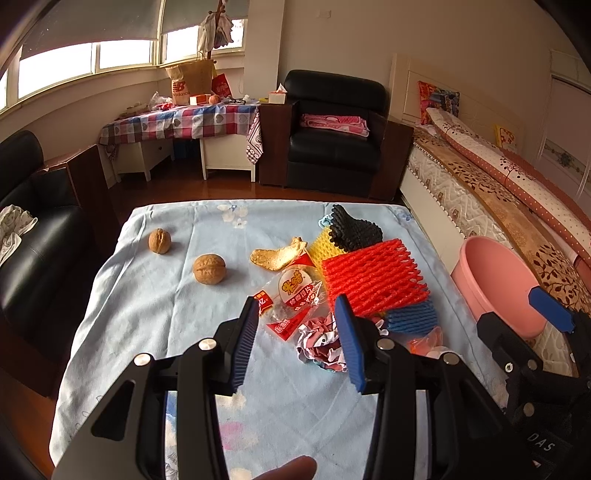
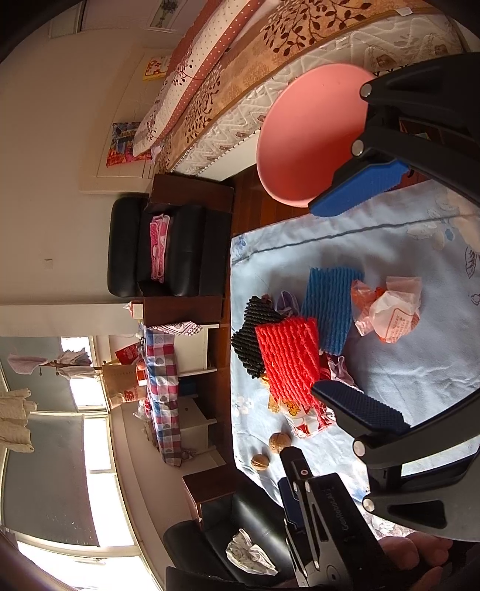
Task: Collect trash
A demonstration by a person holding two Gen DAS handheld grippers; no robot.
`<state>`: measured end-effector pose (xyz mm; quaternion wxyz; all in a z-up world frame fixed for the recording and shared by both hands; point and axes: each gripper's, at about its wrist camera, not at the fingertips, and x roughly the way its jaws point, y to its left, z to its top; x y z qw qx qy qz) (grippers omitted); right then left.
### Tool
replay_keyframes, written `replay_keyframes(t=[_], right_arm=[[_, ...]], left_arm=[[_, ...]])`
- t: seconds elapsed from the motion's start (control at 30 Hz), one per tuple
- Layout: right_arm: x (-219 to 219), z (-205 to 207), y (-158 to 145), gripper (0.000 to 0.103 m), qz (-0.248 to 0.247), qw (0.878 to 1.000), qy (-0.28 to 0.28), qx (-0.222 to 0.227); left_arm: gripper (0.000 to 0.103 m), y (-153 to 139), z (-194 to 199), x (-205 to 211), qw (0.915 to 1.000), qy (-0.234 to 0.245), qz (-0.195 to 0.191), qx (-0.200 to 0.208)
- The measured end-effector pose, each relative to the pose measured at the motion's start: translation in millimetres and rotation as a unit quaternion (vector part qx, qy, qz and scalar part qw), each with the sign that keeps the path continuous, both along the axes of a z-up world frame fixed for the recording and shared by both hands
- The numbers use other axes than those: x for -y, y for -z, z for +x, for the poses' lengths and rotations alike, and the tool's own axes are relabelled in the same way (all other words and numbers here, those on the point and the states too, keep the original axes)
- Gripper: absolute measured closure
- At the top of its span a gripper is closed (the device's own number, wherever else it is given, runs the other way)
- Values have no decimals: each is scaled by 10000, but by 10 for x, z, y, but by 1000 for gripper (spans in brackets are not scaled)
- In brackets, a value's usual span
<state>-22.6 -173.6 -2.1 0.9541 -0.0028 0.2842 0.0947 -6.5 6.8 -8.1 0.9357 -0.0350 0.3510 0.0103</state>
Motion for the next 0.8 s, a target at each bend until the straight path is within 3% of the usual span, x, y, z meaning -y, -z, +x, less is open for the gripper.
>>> replay_keyframes(t=[0.8], right_arm=[[19,-4,63,14,7,10000,-2,-75]], left_arm=[[60,30,8,-81,9999,-12,-110,5]])
